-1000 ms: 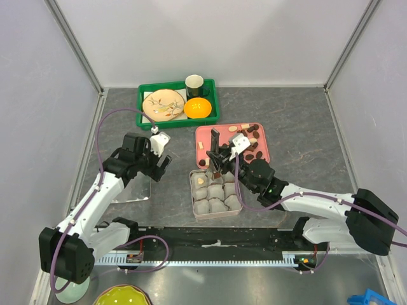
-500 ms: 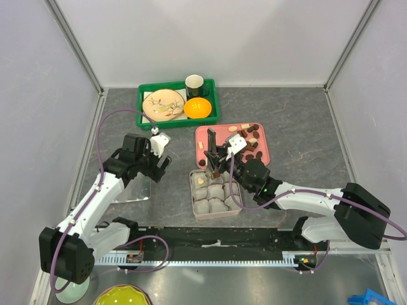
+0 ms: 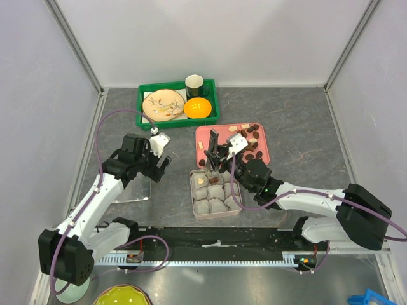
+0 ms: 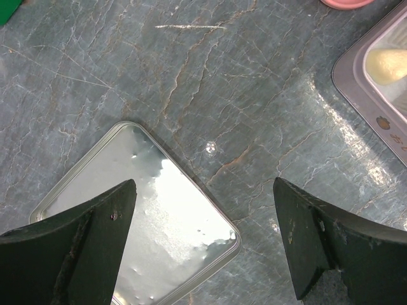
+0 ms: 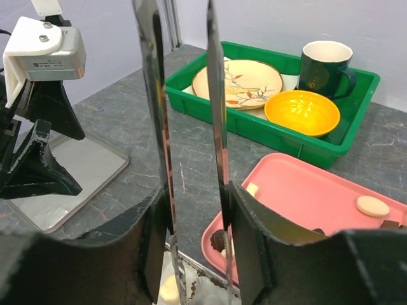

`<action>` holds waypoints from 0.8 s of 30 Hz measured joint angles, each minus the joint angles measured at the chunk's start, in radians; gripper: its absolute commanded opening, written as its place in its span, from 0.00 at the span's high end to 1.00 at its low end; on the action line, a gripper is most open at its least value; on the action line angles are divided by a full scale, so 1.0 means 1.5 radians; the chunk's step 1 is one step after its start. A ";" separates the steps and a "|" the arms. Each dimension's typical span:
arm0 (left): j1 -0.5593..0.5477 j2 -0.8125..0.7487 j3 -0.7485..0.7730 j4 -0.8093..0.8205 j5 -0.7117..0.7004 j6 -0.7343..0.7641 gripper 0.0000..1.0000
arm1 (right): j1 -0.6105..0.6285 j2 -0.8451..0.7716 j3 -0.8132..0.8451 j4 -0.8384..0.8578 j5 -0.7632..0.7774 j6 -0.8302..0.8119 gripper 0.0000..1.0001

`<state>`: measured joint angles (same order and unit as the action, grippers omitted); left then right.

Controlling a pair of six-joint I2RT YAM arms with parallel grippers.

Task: Pack the chocolate

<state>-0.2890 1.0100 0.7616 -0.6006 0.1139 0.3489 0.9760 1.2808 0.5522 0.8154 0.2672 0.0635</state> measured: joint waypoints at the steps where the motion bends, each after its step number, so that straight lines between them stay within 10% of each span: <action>1: 0.000 -0.002 0.000 0.000 0.000 0.000 0.05 | 0.000 0.000 0.000 0.000 0.000 -0.001 0.58; 24: 0.000 -0.012 0.000 -0.008 0.000 0.000 0.05 | -0.147 0.122 0.074 0.143 0.150 -0.153 0.81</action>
<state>-0.2890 0.9920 0.7616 -0.6121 0.1135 0.3492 0.7559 1.4643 0.6628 1.0306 0.4923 -0.1665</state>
